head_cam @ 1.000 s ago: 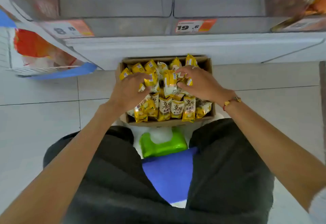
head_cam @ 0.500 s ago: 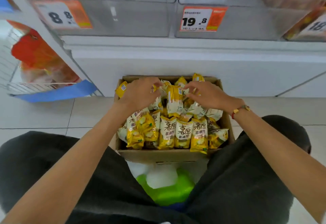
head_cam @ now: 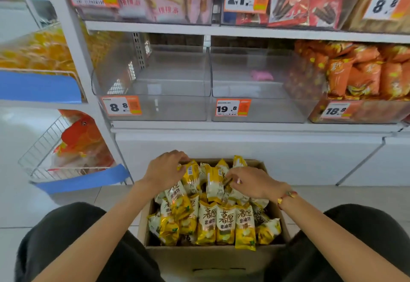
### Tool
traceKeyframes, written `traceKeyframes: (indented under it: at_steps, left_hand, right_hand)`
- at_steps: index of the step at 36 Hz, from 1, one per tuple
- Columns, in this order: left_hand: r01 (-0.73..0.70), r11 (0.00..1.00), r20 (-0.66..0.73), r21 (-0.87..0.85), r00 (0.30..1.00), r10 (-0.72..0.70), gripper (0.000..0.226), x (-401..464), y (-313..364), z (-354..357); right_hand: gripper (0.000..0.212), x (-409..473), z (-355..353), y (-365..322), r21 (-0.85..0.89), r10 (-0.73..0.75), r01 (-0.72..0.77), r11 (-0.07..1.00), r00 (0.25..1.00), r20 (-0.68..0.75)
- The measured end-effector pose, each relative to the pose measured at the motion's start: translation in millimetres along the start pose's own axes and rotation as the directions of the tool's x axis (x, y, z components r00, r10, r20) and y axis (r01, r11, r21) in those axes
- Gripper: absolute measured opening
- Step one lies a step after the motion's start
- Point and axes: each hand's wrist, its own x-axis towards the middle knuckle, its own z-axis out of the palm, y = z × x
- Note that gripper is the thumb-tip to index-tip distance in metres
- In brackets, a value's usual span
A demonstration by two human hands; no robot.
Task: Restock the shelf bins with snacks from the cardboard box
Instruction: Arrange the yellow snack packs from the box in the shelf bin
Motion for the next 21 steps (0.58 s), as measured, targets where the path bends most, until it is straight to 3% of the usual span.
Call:
traceKeyframes:
  at_steps: [3,6,15,21]
  left_hand:
    - [0.020,0.999,0.025,0.042,0.999,-0.021,0.040,14,0,5]
    - [0.027,0.997,0.072,0.073,0.997,-0.032,0.049,28,-3,13]
    - [-0.003,0.986,0.317,0.169,0.947,-0.052,0.060,73,-23,44]
    - [0.000,0.987,0.344,0.161,0.937,-0.056,0.052,83,-32,50]
  right_hand:
    - [0.037,8,-4,-5,-0.238,-0.127,0.113,0.965,0.991,-0.043]
    - [0.039,23,0,-4,-0.320,-0.207,0.193,0.927,0.978,-0.010]
    - [0.056,84,7,3,-0.197,-0.200,0.208,0.958,0.978,0.057]
    - [0.082,89,32,15,-0.186,-0.229,0.257,0.948,0.961,0.158]
